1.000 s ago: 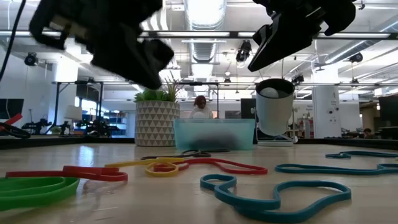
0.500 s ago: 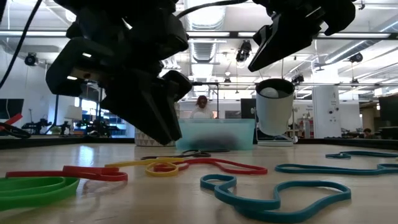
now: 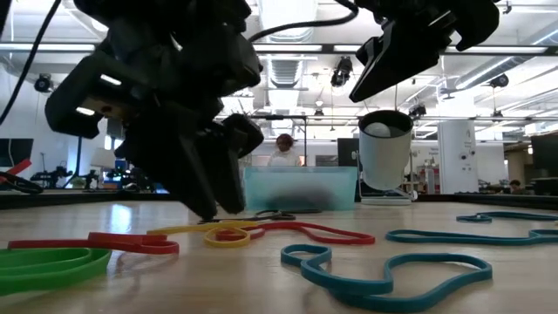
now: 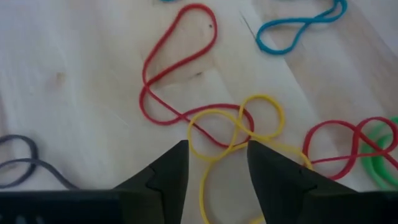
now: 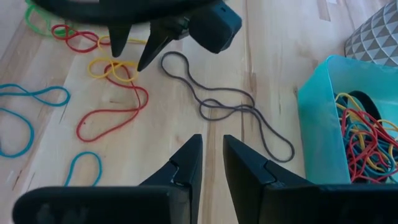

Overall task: Pick and place rubber bands into bin
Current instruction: Put the yellow rubber band into the green bin

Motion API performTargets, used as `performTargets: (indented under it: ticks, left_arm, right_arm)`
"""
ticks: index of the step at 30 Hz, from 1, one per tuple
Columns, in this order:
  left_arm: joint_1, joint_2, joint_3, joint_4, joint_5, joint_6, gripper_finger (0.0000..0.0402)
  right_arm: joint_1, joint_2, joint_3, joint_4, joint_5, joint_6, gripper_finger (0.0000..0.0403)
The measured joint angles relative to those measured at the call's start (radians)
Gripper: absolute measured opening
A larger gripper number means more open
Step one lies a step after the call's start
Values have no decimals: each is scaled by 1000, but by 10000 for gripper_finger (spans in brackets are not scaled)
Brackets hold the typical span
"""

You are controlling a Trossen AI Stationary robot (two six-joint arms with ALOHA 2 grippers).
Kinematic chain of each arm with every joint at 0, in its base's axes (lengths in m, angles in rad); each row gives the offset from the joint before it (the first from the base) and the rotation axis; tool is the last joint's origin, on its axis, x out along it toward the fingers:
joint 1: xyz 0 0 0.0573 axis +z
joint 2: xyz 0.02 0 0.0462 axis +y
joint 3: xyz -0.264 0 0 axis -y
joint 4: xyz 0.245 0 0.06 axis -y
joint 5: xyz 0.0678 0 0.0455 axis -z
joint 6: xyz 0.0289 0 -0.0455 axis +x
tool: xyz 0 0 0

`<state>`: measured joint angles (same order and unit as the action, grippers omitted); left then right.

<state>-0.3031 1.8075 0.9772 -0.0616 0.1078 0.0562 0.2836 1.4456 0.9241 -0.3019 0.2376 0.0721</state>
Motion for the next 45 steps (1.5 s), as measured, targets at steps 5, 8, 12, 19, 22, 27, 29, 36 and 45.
performTargets:
  ticks: [5,8,12,19,22,27,29,36,45]
  left_arm:
    - [0,19,6,-2,3,2,149]
    - [2,19,6,2,3,2,149]
    - [2,19,6,1,3,1,149]
    - [2,45,7,8,10,-24,149]
    - [2,49,8,9,10,-24,149]
    - [3,49,8,9,0,-24,141]
    - [2,49,8,8,-5,-24,127]
    - [2,51,8,8,6,4,31]
    - [2,50,7,5,-10,6,2]
  right_arm:
    - [0,0,0,0,0,0,59]
    - [0,0,0,1,0,0,59]
    - [0,0,0,1,0,0,59]
    - [0,0,0,1,0,-1,58]
    - [0,0,0,1,0,-1,59]
    - [0,0,0,2,0,-4,59]
    - [0,1,0,2,0,-4,59]
    - [0,1,0,2,0,-4,59]
    - [0,1,0,2,0,-4,59]
